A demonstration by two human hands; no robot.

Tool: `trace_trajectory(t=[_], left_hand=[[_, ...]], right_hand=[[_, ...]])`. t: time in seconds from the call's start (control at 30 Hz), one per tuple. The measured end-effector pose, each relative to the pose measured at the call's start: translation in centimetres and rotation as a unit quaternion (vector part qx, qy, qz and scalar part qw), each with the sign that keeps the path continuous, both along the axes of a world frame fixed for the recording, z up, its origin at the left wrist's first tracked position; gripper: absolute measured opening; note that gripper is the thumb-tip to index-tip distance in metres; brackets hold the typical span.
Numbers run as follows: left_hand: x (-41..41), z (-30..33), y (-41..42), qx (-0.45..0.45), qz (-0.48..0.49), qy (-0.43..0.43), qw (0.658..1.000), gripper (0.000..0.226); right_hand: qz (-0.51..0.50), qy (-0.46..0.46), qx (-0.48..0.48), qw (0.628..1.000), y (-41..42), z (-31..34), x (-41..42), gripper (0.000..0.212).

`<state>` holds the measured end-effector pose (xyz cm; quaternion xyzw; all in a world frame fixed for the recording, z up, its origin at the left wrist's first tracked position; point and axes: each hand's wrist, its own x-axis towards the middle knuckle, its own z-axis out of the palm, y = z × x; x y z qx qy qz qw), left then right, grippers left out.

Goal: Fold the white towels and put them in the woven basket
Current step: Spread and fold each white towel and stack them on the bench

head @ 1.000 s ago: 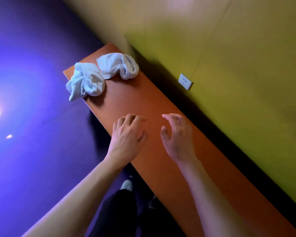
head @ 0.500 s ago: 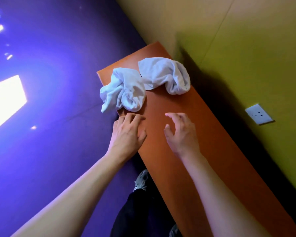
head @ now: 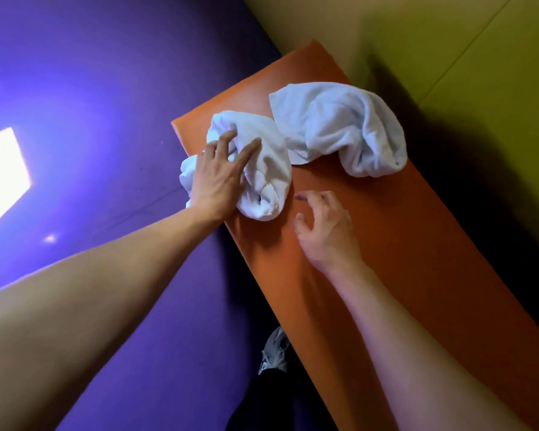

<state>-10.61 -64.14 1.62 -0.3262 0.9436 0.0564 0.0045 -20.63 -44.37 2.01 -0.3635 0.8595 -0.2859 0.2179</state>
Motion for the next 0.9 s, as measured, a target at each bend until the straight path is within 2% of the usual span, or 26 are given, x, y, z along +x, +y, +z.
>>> trace_trajectory(t=[0.13,0.27,0.33,0.4,0.47,0.53,0.6,0.7,0.77,0.9], left_hand=[[-0.6,0.5,0.0,-0.011,0.007,0.018,1.000,0.019],[-0.2,2.3,2.5,0.012,-0.068,0.016,0.997,0.032],[0.4,4.2,4.4,0.058,-0.080,0.019,0.995,0.030],[1.2,6.0,6.9,0.133,-0.091,0.037,0.986,0.018],[2.0,8.2,10.0,0.199,-0.095,0.052,0.974,0.013],[2.6,10.3,13.1,0.225,-0.095,0.064,0.968,0.014],[3.2,12.2,15.9,0.234,-0.091,0.061,0.966,0.025],[4.2,14.6,19.7,0.292,-0.077,0.088,0.949,0.017],[5.0,16.6,22.2,0.300,-0.062,0.113,0.945,0.010],[6.5,21.8,26.7,0.281,-0.060,0.161,0.944,0.011]], right_hand=[[-0.011,-0.017,0.010,1.000,1.9,0.3,0.2,0.038],[-0.019,-0.073,0.019,0.997,4.1,1.7,0.5,0.040],[-0.005,-0.134,0.047,0.990,5.3,2.9,1.4,0.054],[0.000,-0.194,0.058,0.979,6.7,4.0,2.6,0.071],[-0.021,-0.242,0.043,0.969,8.6,5.1,4.1,0.087],[-0.040,-0.261,0.032,0.964,10.9,6.1,5.6,0.093],[-0.058,-0.267,0.023,0.962,13.7,7.1,6.9,0.078],[-0.132,-0.295,-0.002,0.946,18.1,9.3,8.0,0.045],[-0.153,-0.291,0.000,0.944,21.1,11.0,8.7,0.046],[-0.132,-0.281,0.000,0.950,27.1,14.9,11.0,0.070]])
